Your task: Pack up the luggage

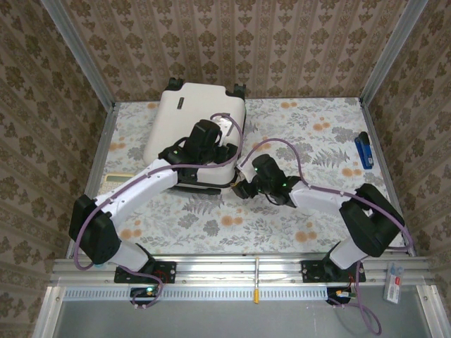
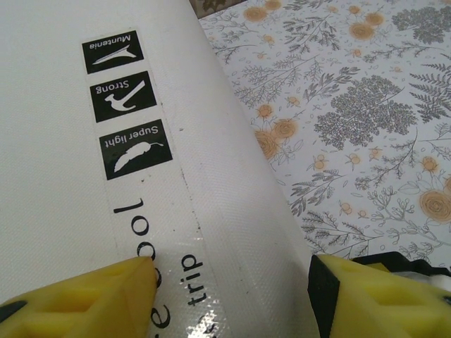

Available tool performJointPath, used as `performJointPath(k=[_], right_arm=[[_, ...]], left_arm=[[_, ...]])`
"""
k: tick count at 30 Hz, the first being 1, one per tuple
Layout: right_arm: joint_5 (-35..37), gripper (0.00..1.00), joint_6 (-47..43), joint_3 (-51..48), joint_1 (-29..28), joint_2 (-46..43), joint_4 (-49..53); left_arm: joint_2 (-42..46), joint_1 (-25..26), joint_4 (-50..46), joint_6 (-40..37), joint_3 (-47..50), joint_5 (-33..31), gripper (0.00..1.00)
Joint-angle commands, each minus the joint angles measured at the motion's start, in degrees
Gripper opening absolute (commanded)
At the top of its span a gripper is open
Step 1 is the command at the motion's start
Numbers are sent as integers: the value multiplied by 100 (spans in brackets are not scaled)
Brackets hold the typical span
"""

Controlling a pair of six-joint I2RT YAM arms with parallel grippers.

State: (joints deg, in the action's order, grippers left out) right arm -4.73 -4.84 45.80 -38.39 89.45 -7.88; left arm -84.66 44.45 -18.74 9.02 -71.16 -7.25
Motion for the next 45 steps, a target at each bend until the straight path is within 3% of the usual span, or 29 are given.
performJointPath(k=[1,7,25,35,39,45], right_arm=[[332,59,-260,440,50,306,27],[342,54,-567,950,51,515,264],[-35,0,-823,843,-19,294,313],[-70,0,-618,701,-9,272,209],[310,13,-370,478,-2,71,158],[306,30,-213,111,-6,-408,250]], left_arm=[[-332,-11,-926,136,427,553,62],[-339,-13,-886,109,455,613,62],[-428,-16,-930,109,377,655,61],[-328,-20,-921,136,481,597,61],[-288,-52,-903,136,550,596,61],[-278,-74,-888,124,550,619,62]])
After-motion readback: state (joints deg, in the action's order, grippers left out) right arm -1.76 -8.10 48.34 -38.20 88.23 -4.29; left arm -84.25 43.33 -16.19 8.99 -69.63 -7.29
